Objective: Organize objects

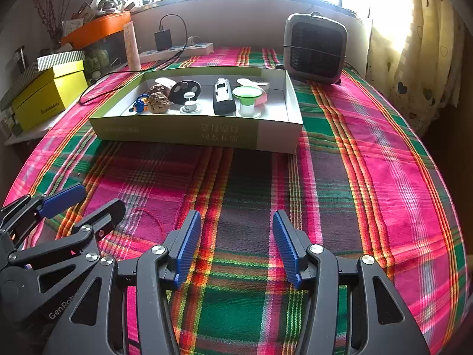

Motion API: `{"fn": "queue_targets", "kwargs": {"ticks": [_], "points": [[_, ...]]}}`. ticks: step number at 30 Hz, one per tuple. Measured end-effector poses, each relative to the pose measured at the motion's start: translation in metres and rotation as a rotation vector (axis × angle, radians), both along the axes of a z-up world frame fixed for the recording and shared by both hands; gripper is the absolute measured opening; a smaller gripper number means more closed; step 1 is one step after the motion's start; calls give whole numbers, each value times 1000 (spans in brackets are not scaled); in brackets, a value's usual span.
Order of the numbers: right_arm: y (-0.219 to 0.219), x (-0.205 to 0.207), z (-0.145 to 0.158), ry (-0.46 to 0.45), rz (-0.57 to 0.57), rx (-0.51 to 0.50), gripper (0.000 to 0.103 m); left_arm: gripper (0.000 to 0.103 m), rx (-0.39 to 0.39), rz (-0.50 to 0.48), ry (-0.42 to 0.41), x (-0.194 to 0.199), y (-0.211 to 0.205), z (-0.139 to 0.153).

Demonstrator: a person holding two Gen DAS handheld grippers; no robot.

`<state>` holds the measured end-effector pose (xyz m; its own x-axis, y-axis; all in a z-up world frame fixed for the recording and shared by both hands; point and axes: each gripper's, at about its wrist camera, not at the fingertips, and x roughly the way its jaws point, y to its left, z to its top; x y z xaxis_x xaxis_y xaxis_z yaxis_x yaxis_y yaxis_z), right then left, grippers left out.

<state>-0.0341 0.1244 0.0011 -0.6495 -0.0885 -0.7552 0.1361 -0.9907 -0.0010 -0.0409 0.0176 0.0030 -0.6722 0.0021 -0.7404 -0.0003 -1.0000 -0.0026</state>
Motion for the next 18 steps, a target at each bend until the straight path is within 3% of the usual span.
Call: {"fn": "queue_targets", "kwargs": {"ticks": [18], "points": [[0, -1, 0, 0, 0, 1, 52, 55, 4, 1, 0, 0, -1, 0]]}}
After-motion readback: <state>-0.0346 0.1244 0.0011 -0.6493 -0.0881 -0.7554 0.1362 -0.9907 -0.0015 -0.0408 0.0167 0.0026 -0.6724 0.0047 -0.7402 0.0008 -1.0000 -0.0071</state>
